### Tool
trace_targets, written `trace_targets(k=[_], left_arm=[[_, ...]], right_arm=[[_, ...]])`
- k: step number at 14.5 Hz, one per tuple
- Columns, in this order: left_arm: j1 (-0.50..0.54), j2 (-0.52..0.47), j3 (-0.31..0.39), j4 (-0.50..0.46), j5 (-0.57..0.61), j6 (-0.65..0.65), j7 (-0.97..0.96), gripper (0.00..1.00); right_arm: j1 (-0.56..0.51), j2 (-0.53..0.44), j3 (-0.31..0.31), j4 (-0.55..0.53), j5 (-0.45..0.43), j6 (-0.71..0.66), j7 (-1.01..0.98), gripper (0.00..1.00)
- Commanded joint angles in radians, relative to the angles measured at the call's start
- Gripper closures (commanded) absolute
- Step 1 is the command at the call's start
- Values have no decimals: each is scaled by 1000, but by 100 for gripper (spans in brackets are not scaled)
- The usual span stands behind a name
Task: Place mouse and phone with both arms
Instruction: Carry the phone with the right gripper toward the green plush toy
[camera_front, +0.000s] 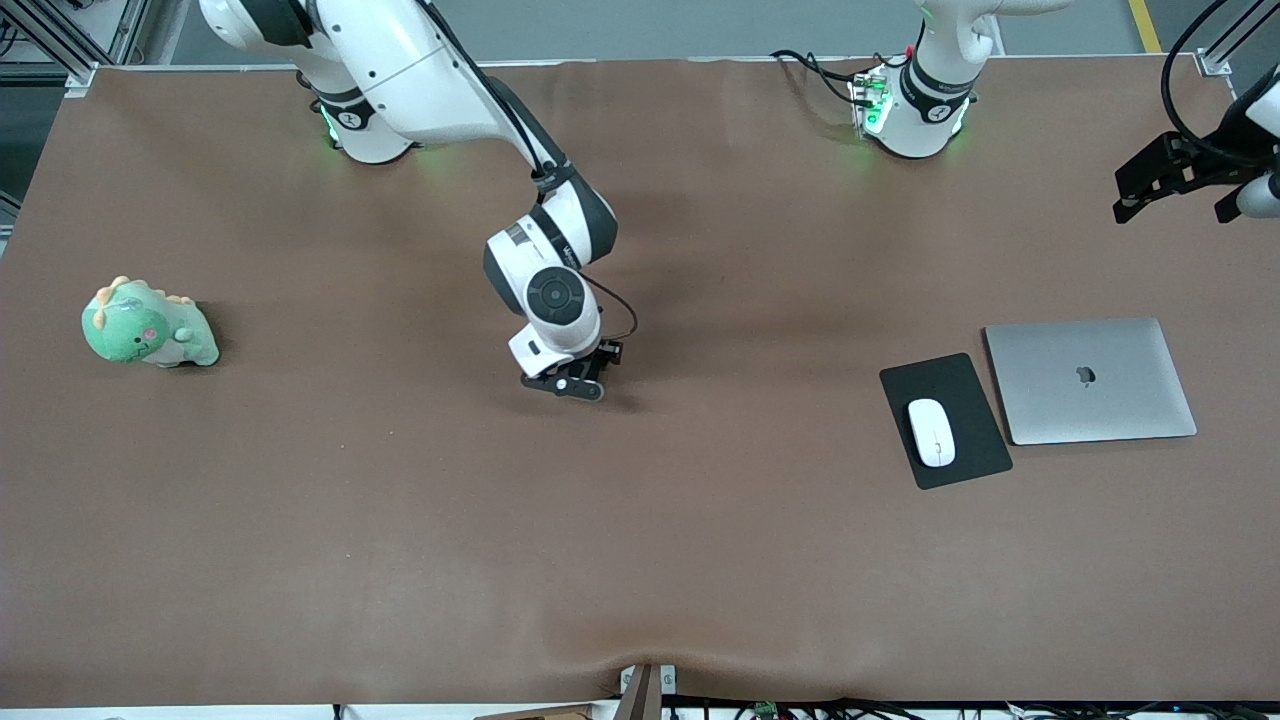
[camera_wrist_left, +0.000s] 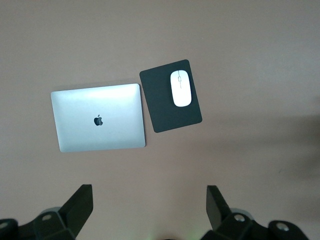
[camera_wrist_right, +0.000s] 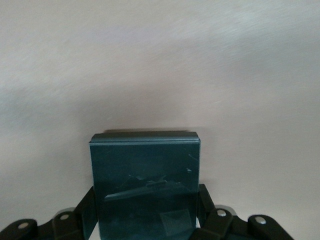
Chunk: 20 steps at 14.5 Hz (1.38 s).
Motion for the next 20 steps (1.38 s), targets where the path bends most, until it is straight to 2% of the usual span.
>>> trace_targets(k=[1,5,11,14,17,20], left_arm=[[6,26,1,7,-22,12,13,0],[7,19,-2,5,-21,6,13,0],[13,-3,3,-1,-10,6,-15,0],[15,-21,1,-13,-10,7,-39,0],[16,-66,-2,-74,-12,38,-39,0],[13,-69,-7,-73,-12,40,-39,0]], right_arm=[[-74,-80,14,-15,-19,-80,-12,100],[-143,-129,14,-57,-18,-100,-85,100],[-263,-274,12,-240,-18,-97,-283,100],[-317,-330,12,-340,-19,-62,-351,100],[-379,-378,11,-422,-19,-19,-441,100],[-433,-416,11,-495,-21,34,-515,100]])
